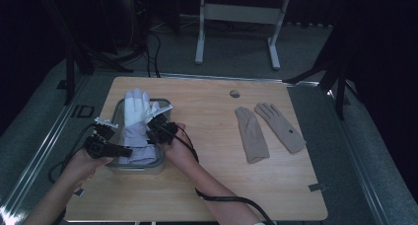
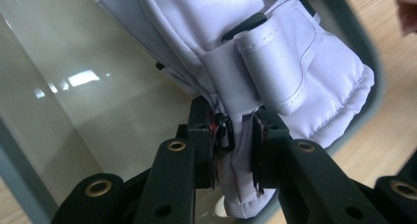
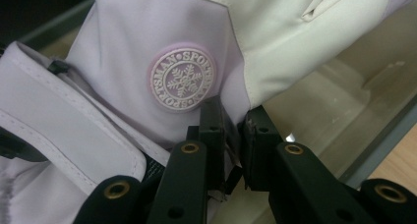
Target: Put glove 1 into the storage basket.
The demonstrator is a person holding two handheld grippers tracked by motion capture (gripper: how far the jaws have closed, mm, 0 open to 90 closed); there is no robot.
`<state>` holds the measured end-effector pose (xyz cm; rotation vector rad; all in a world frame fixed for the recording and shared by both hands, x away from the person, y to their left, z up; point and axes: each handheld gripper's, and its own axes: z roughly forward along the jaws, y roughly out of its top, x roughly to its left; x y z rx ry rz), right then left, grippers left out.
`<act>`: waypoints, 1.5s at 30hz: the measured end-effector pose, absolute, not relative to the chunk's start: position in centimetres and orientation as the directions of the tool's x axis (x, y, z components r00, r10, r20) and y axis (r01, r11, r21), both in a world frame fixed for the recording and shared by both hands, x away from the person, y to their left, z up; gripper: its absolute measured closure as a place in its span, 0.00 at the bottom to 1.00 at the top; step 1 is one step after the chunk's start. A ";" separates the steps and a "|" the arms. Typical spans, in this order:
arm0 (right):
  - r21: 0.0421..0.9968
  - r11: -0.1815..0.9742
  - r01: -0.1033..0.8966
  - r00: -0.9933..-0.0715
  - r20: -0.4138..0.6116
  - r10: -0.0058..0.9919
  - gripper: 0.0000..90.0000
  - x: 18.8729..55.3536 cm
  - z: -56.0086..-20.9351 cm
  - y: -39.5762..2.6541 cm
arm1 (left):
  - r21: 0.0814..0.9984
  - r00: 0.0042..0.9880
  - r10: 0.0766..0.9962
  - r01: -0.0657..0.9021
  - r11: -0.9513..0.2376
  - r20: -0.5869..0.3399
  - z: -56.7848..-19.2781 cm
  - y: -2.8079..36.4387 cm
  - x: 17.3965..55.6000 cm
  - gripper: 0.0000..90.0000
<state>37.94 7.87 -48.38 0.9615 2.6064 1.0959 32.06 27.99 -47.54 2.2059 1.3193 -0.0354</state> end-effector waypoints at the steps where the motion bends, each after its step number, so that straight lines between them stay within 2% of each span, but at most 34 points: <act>1: 0.679 0.530 0.508 -0.779 0.100 0.619 0.90 38.0 -48.6 7.9 | 0.446 0.513 0.805 0.820 -0.358 -0.296 -47.8 27.9 32.2 0.82; 6: 0.640 0.556 0.531 -0.778 0.108 0.619 0.90 38.5 -49.5 8.1 | 0.404 0.512 0.804 0.833 -0.378 -0.302 -48.7 27.5 32.6 0.80; 8: 0.626 0.555 0.548 -0.775 0.132 0.617 0.90 38.7 -49.8 8.1 | 0.395 0.530 0.806 0.822 -0.412 -0.264 -48.7 27.1 32.4 0.77; 12: 0.611 0.562 0.557 -0.770 0.127 0.625 0.89 38.7 -49.9 8.3 | 0.412 0.540 0.817 0.803 -0.430 -0.200 -48.8 26.4 31.9 0.69; 15: 0.579 0.564 0.588 -0.758 0.152 0.634 0.86 39.1 -50.0 8.4 | 0.430 0.536 0.821 0.800 -0.418 -0.198 -48.8 26.5 31.7 0.68; 18: 0.570 0.589 0.573 -0.771 0.130 0.624 0.76 39.2 -49.9 8.6 | 0.436 0.527 0.825 0.804 -0.405 -0.205 -48.8 26.6 31.7 0.67; 22: 0.606 0.581 0.543 -0.785 0.122 0.607 0.54 39.3 -48.7 8.0 | 0.457 0.511 0.834 0.805 -0.378 -0.209 -48.7 26.7 31.6 0.64; 27: 0.660 0.536 0.526 -0.795 0.157 0.586 0.40 39.6 -47.4 6.7 | 0.500 0.496 0.846 0.793 -0.349 -0.196 -48.5 26.9 31.1 0.57; 30: 0.692 0.504 0.517 -0.798 0.177 0.576 0.31 39.6 -46.8 5.8 | 0.526 0.493 0.858 0.773 -0.355 -0.145 -47.9 26.9 30.6 0.52; 32: 0.679 0.516 0.522 -0.805 0.190 0.563 0.24 39.5 -46.6 5.3 | 0.554 0.485 0.866 0.758 -0.346 -0.123 -47.3 26.9 30.2 0.52; 37: 0.710 0.516 0.479 -0.827 0.167 0.537 0.16 39.1 -46.0 4.0 | 0.616 0.488 0.867 0.716 -0.329 -0.105 -45.8 26.4 29.4 0.52; 45: 0.744 0.479 0.465 -0.823 0.164 0.544 0.16 38.9 -45.0 1.3 | 0.677 0.544 0.829 0.659 -0.328 -0.129 -44.9 23.5 28.8 0.53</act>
